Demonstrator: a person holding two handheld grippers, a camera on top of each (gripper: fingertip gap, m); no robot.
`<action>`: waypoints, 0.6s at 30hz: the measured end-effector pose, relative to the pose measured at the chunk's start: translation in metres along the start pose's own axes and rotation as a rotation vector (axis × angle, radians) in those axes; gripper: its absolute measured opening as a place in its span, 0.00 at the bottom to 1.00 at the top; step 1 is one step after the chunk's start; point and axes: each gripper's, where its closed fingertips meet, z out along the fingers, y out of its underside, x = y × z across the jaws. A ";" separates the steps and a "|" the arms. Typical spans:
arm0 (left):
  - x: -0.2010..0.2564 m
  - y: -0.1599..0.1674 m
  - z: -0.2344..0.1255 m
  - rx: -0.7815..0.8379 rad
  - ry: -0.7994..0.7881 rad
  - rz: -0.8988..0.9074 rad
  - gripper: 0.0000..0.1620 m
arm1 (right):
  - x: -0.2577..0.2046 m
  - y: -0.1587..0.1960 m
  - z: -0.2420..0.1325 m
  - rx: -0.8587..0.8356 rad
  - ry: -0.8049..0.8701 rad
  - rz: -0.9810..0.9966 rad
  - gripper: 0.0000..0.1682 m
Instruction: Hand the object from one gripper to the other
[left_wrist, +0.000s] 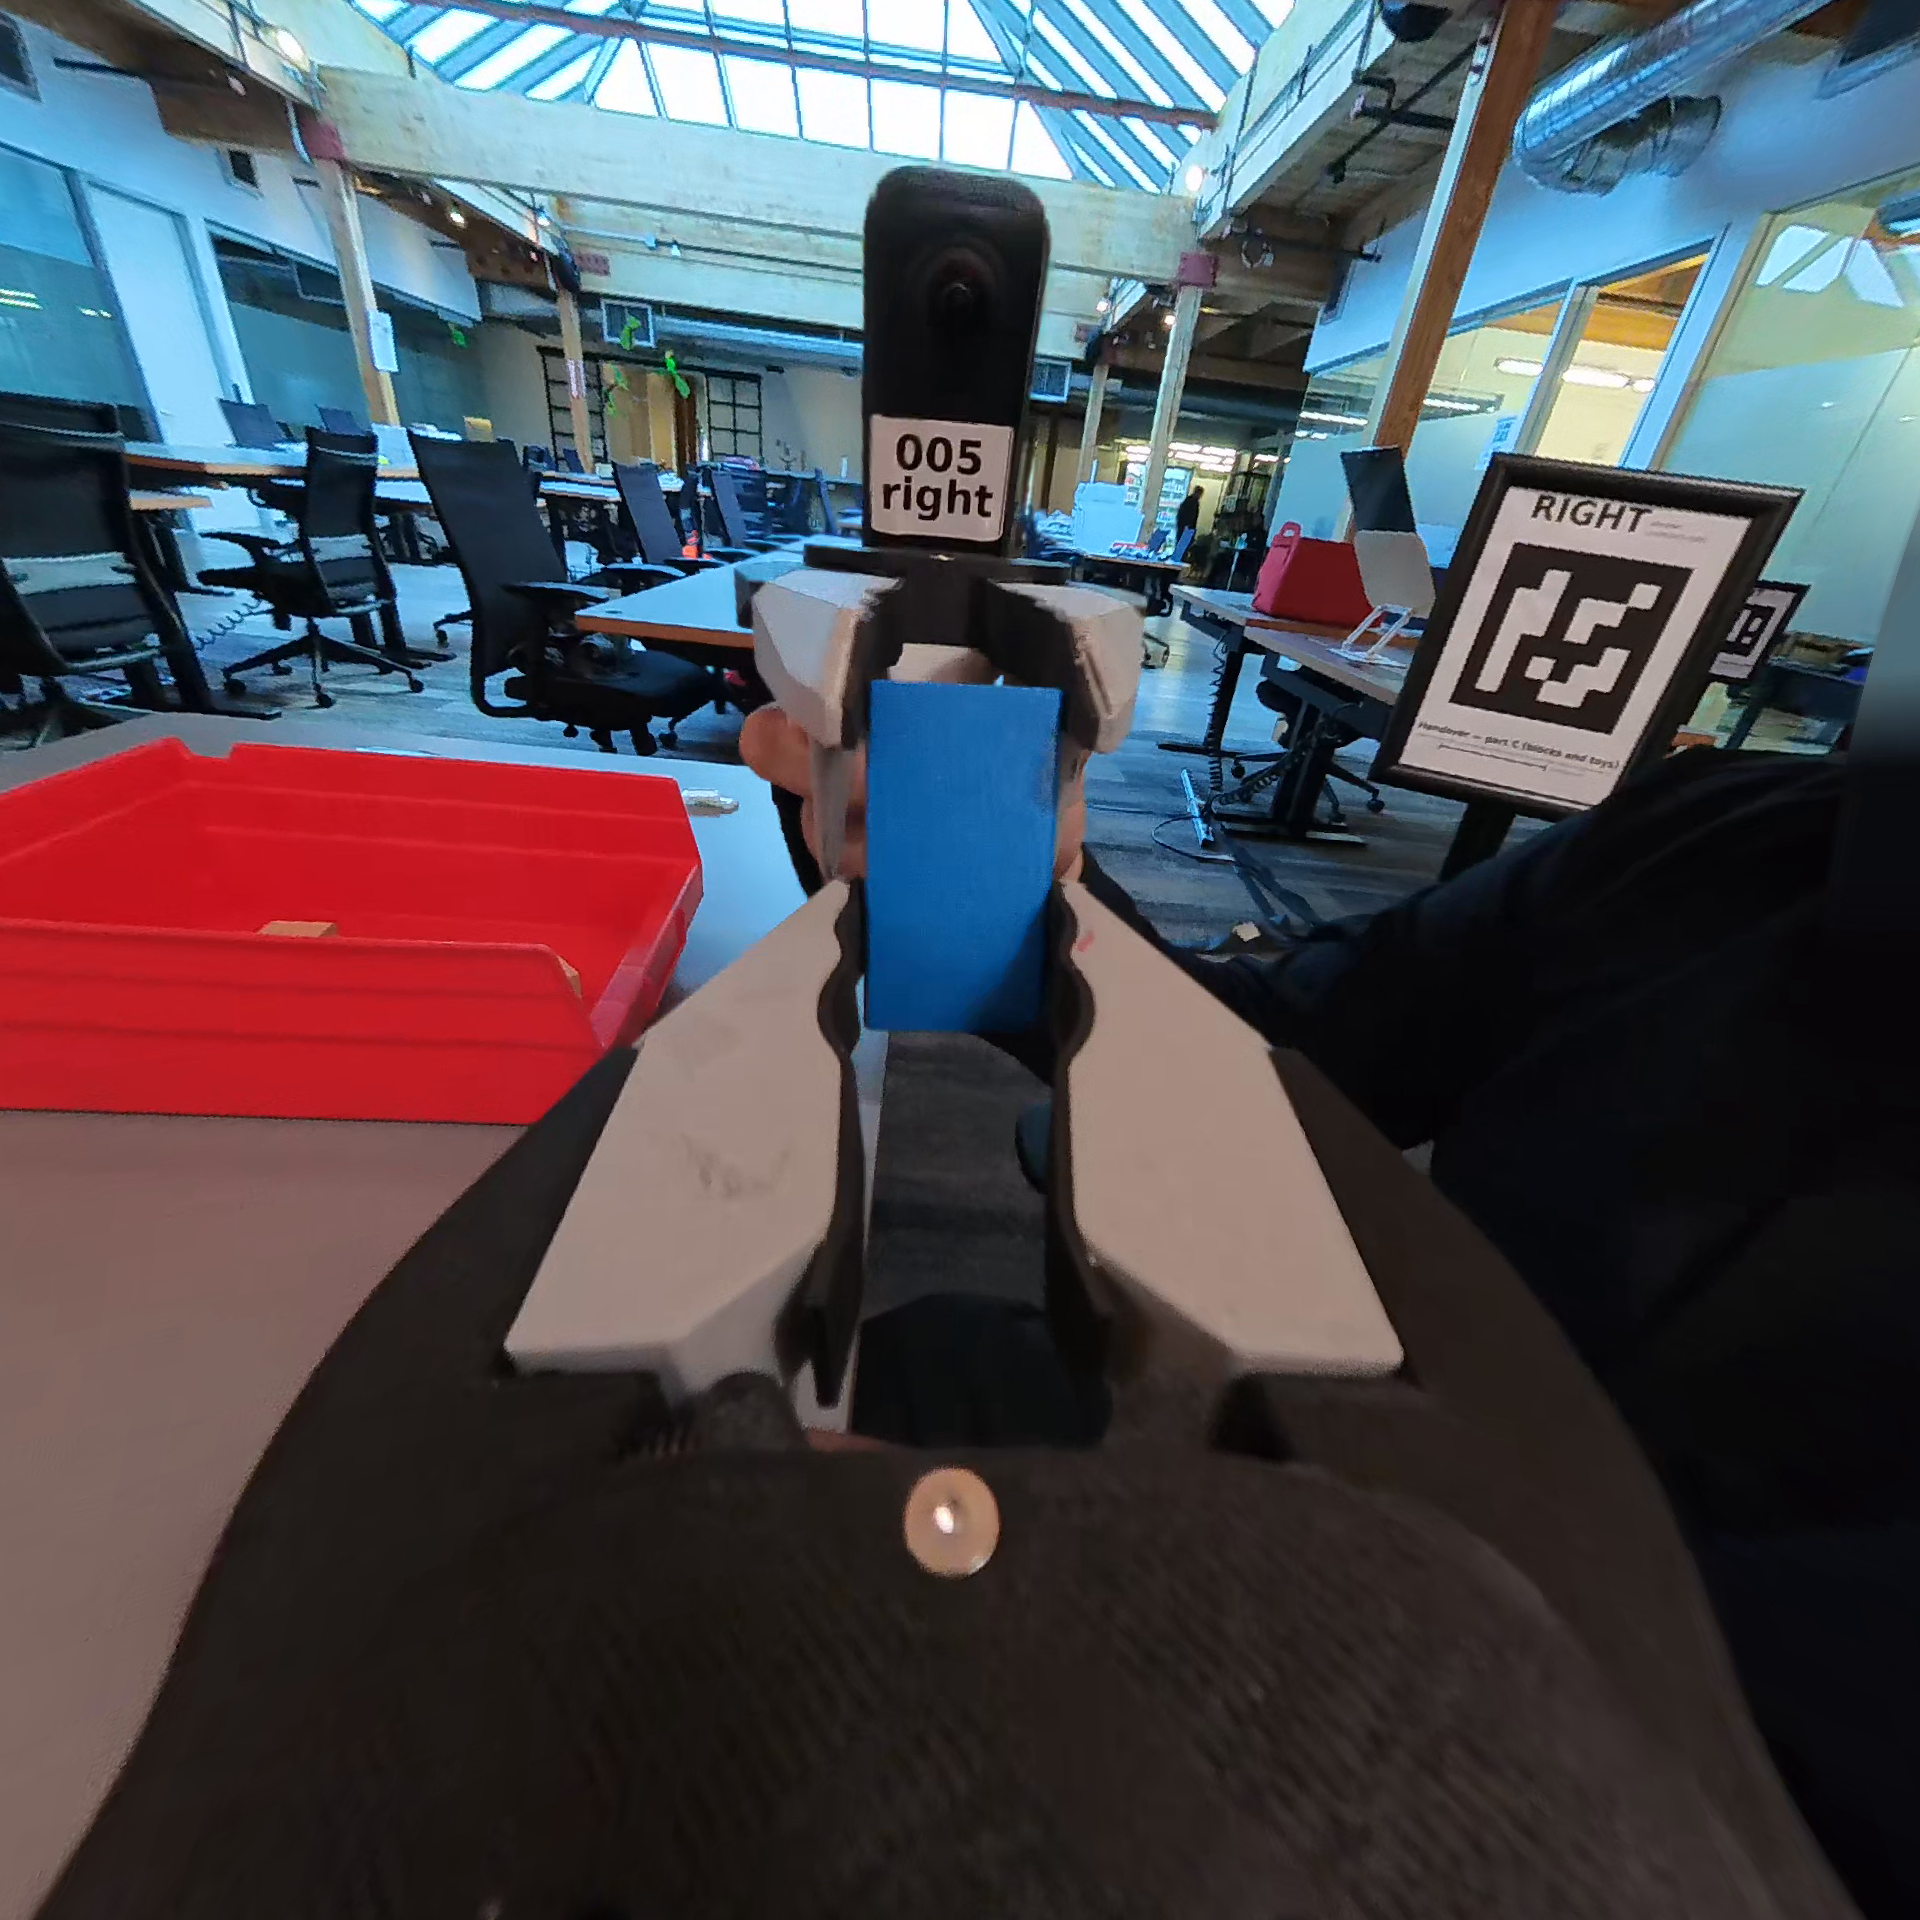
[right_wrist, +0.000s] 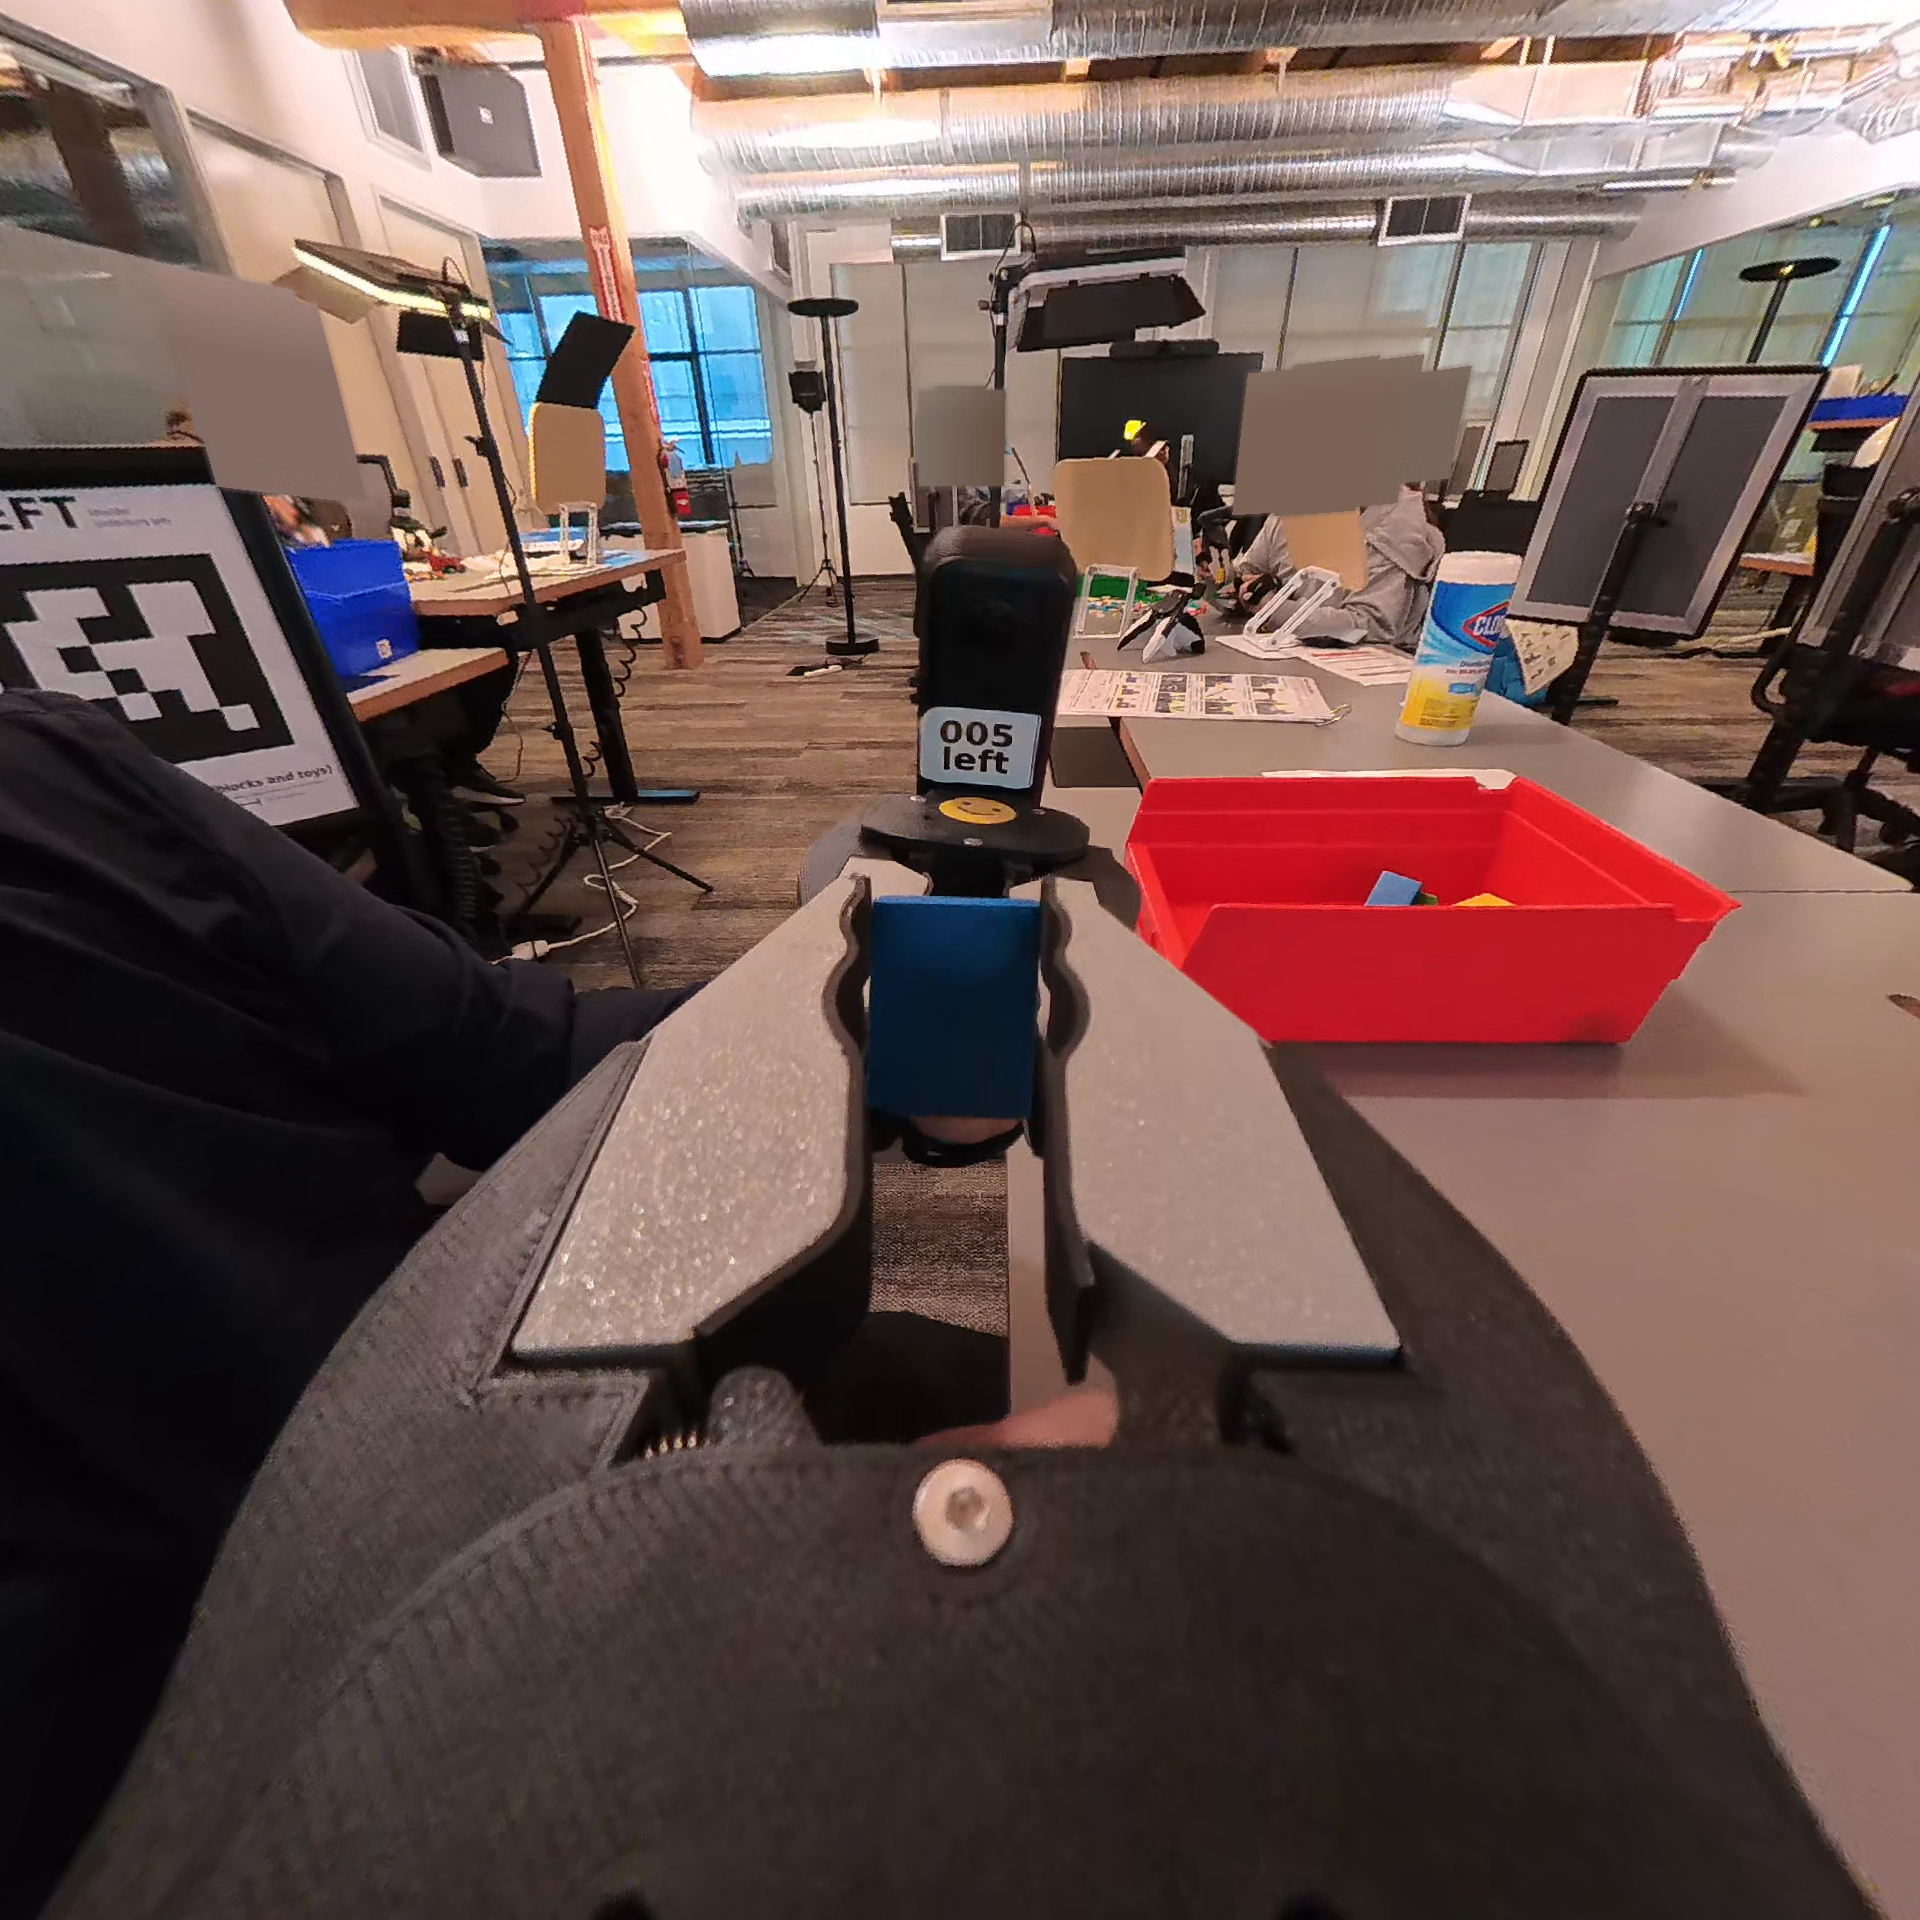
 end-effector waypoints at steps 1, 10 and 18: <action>-0.001 0.001 0.000 -0.009 -0.014 0.016 0.20 | 0.000 0.001 0.000 0.000 -0.002 0.008 0.18; -0.002 0.001 0.000 -0.018 -0.034 0.014 0.20 | 0.001 0.021 0.009 -0.095 0.003 0.008 0.19; -0.005 0.002 -0.001 0.011 0.021 -0.128 0.21 | 0.006 0.014 0.004 -0.048 0.017 0.031 0.19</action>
